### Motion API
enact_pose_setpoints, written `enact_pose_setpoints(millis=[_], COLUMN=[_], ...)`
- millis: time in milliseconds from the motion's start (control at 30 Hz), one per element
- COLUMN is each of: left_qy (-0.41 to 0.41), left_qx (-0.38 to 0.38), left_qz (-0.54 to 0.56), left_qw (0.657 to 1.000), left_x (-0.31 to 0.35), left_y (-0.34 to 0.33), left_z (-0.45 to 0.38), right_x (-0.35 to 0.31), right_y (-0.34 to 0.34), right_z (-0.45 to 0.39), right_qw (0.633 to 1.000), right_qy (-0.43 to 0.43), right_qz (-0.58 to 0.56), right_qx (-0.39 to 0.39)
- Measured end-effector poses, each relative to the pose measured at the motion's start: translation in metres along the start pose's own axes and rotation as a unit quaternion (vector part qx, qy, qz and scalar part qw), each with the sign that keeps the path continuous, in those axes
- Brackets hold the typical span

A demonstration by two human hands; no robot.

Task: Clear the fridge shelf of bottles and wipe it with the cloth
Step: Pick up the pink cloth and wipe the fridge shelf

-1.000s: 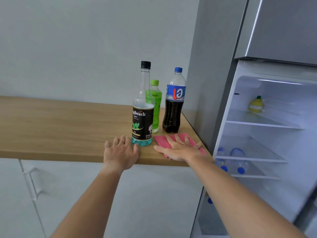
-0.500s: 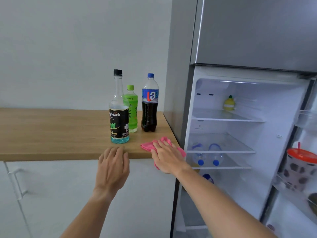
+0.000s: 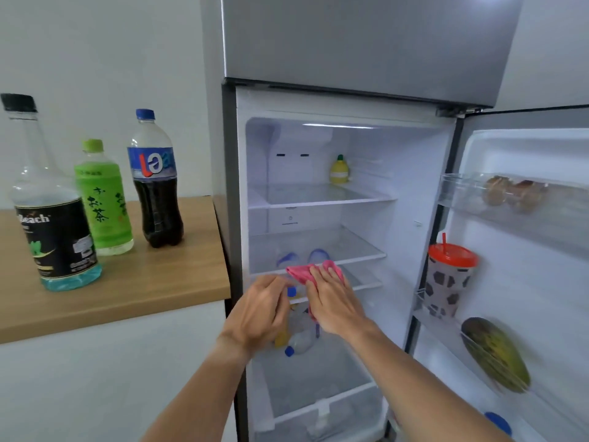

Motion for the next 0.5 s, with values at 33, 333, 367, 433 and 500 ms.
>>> enact_pose_setpoints(millis=[33,333,367,433,500], left_qy=[0.022,0.188,0.207,0.245,0.268], left_qx=[-0.002,-0.092,-0.111,-0.149,-0.193], left_qz=[0.006,-0.118,-0.129,-0.158,-0.168], left_qw=[1.0,0.971,0.963,0.945,0.929], left_x=[-0.004,-0.076,-0.085,-0.102,-0.113], left_y=[-0.015,-0.147,-0.16,-0.184,-0.205], left_z=[-0.012,-0.113,-0.12,-0.131,-0.143], right_x=[0.016,0.122,0.133,0.157,0.18], right_y=[0.0,-0.027,-0.027,-0.022,-0.012], right_z=[-0.009,-0.116,-0.128,-0.151,-0.174], right_qw=[1.0,0.993,0.99,0.985,0.98], right_qy=[-0.018,-0.117,-0.135,-0.168,-0.189], right_qz=[-0.011,-0.027,-0.03,-0.028,-0.023], right_qx=[0.0,-0.005,0.003,0.036,0.061])
Point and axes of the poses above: each hand's wrist, its own z-axis away from the middle knuckle, its own y-axis out of the back of the hand, x = y × z, the point moved 6 cm from there along -z, towards the middle knuckle, and after that the axes turned 12 degrees about -z, right-handed, at the moved point
